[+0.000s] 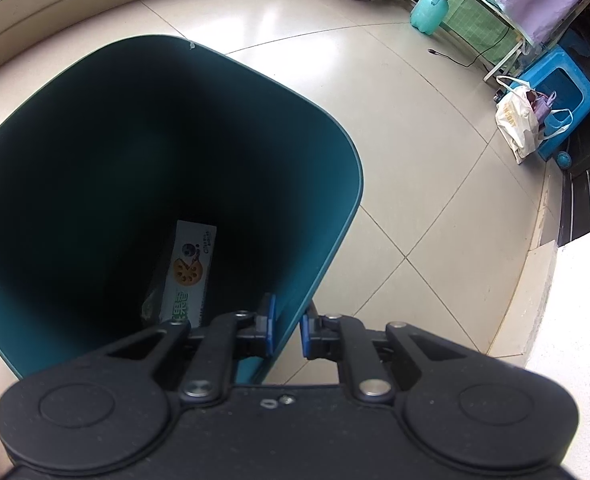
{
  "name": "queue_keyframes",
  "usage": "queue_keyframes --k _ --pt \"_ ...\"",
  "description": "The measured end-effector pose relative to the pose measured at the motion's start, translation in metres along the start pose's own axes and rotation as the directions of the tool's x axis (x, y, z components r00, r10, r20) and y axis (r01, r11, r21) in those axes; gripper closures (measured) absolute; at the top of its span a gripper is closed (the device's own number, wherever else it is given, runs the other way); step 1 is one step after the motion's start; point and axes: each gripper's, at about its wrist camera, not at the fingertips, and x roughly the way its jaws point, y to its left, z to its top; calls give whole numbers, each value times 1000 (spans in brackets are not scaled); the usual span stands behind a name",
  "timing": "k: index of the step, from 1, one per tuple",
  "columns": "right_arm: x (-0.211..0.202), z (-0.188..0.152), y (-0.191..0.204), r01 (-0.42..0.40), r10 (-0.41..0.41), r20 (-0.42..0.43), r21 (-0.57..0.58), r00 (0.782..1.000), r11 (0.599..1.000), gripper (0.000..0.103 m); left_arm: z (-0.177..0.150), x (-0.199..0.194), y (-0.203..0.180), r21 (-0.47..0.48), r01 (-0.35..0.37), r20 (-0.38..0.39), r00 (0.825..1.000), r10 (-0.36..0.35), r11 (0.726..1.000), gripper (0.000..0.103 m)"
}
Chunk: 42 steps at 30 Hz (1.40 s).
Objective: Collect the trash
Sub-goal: 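Grasp the knotted white tissue with the left gripper, then carry the tissue over the teal bin and open the left gripper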
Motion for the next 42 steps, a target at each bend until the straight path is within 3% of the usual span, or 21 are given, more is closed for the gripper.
queue_keyframes --k 6,17,25,29,34,39,42 --pt "0 0 2 6 -6 1 1 1000 1000 92 -1 -47 10 -15 17 51 999 -16 1000 74" --pt "4 4 9 34 -34 -18 -6 999 999 92 23 -197 18 -19 107 143 984 -103 994 74" --pt "4 9 2 19 -16 -44 72 999 997 93 33 -298 -14 146 154 204 962 -182 977 74" --pt "3 6 -1 4 -3 -26 74 1000 997 93 35 -321 -40 181 224 191 947 -258 958 74" --pt "3 6 -7 -19 21 -25 87 999 996 93 33 -335 -77 147 317 117 935 -335 937 74" --pt "2 4 -10 -35 37 -17 91 999 995 92 34 -348 -118 275 379 108 901 -421 883 74" --pt "0 1 -10 -35 35 1 83 999 996 92 42 -336 -141 348 381 101 893 -438 857 74"
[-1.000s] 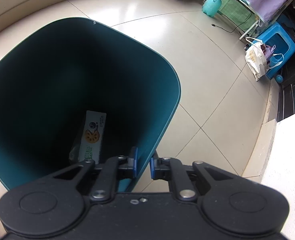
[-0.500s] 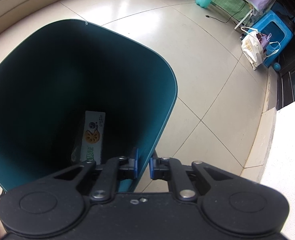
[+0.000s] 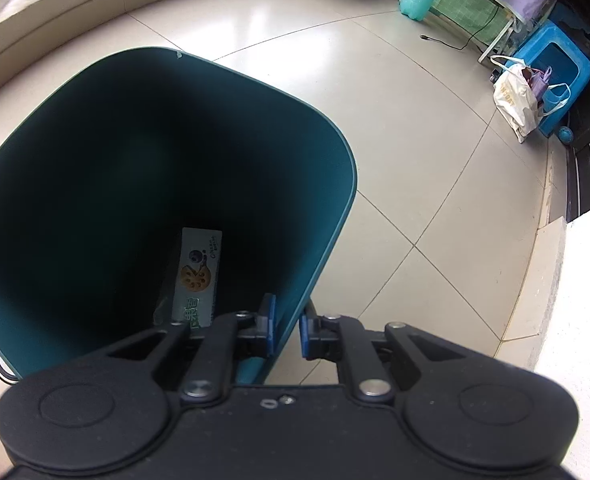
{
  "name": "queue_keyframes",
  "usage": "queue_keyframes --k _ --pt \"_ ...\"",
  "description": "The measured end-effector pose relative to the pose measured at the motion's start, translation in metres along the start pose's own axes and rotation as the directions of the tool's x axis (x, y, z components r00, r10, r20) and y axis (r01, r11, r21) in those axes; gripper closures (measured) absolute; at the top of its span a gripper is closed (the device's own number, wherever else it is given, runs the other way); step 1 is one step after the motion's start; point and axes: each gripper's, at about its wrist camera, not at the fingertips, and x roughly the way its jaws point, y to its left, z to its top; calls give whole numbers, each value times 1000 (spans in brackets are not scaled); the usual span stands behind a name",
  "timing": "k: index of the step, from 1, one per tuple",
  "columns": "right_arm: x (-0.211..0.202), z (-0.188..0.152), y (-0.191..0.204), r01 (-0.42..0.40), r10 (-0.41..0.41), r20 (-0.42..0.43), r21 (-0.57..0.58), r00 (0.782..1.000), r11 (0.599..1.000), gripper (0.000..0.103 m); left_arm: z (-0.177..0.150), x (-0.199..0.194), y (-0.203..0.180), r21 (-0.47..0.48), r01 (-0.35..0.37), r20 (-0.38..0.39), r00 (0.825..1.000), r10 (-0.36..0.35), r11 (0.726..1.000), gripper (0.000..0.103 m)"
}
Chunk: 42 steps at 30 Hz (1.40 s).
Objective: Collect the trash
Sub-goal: 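Carry the tissue over the teal bin and open the left gripper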
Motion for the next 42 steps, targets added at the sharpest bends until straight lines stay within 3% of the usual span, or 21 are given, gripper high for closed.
queue_keyframes --k 3,5,9,14,18,28,29,31,32,33,39,42 --pt "-1 -2 2 7 -7 8 0 1000 1000 92 11 26 -8 73 22 -10 1000 -22 997 74" --pt "-2 -3 1 5 -5 11 18 1000 1000 92 15 45 -11 101 -5 -17 1000 7 995 74" --pt "-4 -6 0 1 -1 28 13 1000 1000 92 13 85 -6 99 -9 -125 992 22 995 74" --pt "-5 -7 -5 -24 22 41 38 999 999 92 4 109 -8 191 -68 -142 985 96 979 74" --pt "-6 -8 -6 -37 36 53 12 998 999 91 5 117 -17 267 -101 -116 984 136 958 74" --pt "-1 -4 -11 -55 59 86 -42 995 998 91 14 125 -32 332 -176 -86 973 216 927 72" --pt "-1 -3 -11 -56 59 82 -42 995 998 91 14 125 -33 330 -159 -98 975 201 930 68" --pt "-1 -3 -10 -52 55 75 -52 996 997 91 12 125 -33 341 -151 -97 976 194 928 48" --pt "-1 -3 -9 -47 52 75 -61 996 997 91 10 125 -33 347 -151 -81 979 189 926 33" --pt "0 -3 -8 -44 49 77 -69 996 997 91 8 123 -30 351 -145 -68 981 179 925 28" --pt "-1 -7 -5 -43 49 94 -65 994 997 91 7 115 -16 321 -72 -54 994 94 944 28" --pt "-2 -7 -3 -28 34 92 -64 995 998 92 3 103 -15 339 -51 -32 997 66 939 28"
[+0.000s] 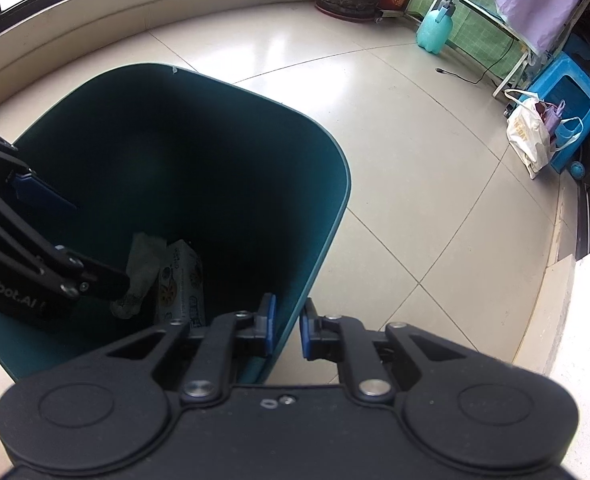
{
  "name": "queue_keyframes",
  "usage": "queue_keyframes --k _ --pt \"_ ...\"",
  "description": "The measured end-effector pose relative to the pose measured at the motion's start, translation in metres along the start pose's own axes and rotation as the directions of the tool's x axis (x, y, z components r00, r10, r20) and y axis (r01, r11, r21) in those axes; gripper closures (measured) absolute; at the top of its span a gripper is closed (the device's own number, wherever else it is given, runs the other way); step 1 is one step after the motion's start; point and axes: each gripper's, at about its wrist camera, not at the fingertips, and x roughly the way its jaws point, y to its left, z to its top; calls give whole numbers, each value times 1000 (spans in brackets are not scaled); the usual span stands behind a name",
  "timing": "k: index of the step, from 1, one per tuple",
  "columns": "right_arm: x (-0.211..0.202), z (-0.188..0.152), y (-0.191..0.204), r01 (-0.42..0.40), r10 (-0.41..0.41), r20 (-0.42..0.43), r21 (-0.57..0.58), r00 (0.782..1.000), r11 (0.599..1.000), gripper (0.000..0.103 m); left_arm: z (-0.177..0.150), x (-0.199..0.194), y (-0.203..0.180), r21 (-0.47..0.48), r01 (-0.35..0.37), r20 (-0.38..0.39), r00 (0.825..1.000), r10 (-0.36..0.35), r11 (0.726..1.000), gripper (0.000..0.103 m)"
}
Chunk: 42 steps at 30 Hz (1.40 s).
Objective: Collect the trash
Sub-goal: 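Carry the tissue over the teal bin and open the left gripper, then move the left gripper back to the cabbage leaf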
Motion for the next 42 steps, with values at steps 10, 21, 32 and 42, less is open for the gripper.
queue_keyframes --k 10,21,32,42 --pt "2 4 10 67 -67 -12 -11 998 998 94 -26 -61 12 30 143 81 986 -145 989 28" --pt "-2 14 18 99 -99 -28 -11 995 995 95 -65 -112 64 -34 49 180 983 -43 998 28" --pt "-19 39 64 159 -161 -6 -124 987 979 94 -126 -124 171 -216 -160 207 957 205 963 22" --pt "-22 62 103 206 -206 27 -236 978 950 95 -197 -75 270 -381 -270 82 943 323 884 22"
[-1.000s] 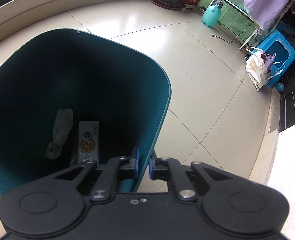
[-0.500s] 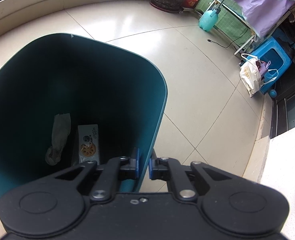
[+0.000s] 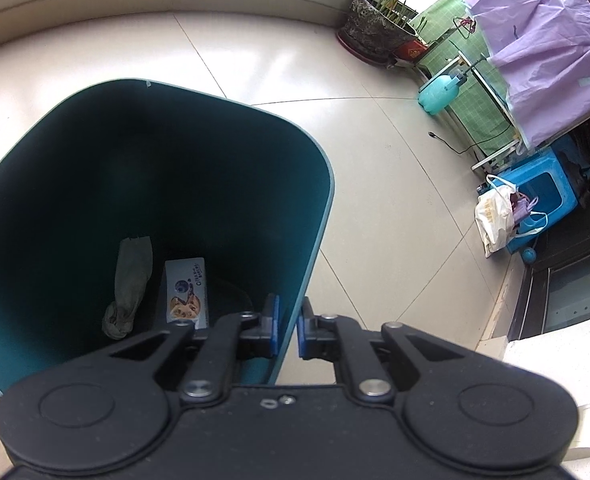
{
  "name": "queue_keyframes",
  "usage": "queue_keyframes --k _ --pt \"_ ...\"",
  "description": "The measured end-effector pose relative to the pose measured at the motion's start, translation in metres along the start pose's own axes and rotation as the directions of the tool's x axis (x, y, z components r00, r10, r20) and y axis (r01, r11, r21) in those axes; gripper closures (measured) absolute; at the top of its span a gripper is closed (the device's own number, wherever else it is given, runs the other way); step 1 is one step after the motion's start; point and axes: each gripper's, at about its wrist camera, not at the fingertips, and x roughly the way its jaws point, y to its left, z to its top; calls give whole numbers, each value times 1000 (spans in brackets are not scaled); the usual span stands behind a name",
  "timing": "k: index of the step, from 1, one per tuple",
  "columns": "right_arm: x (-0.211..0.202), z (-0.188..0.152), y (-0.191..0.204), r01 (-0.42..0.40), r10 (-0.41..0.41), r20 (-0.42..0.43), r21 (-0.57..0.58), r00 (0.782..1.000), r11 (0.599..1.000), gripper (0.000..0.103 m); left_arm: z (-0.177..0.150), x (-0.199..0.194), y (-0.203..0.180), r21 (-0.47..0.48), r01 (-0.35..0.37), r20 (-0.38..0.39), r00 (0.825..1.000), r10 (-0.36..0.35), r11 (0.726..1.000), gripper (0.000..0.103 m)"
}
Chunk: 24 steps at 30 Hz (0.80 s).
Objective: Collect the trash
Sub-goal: 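Move the left gripper back to the cabbage leaf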
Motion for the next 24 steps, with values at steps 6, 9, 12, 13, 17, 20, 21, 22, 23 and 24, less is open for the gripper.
queue_keyframes --k 6,9,12,13,17,20,21,22,23,24 --pt "-3 9 9 17 -17 5 -19 1000 1000 95 -17 51 40 -113 -36 -96 995 25 993 22" --pt "-4 11 11 19 -19 6 -28 1000 999 95 -20 72 56 -176 -37 -133 991 13 984 22" --pt "-4 13 15 27 -27 8 -43 1000 999 95 -21 94 71 -251 -17 -191 981 -32 968 22" --pt "-2 14 13 28 -28 7 -45 1000 999 95 -21 105 77 -288 -9 -216 975 -56 958 22" --pt "-4 15 16 29 -29 10 -50 1000 998 96 -23 129 96 -390 -35 -252 965 -70 920 22" --pt "-4 13 17 31 -30 17 -60 999 998 96 -19 131 100 -434 -26 -252 963 -94 901 22" --pt "-3 13 17 32 -31 19 -61 999 998 96 -18 131 96 -422 -31 -250 965 -83 906 22" --pt "-4 12 17 33 -32 20 -61 999 998 96 -17 131 90 -405 -43 -251 966 -65 913 22" --pt "-4 12 17 32 -31 22 -58 999 998 96 -16 133 83 -389 -58 -261 964 -50 919 22" --pt "-4 10 17 31 -30 23 -54 999 998 96 -15 137 77 -377 -76 -274 961 -32 923 22"
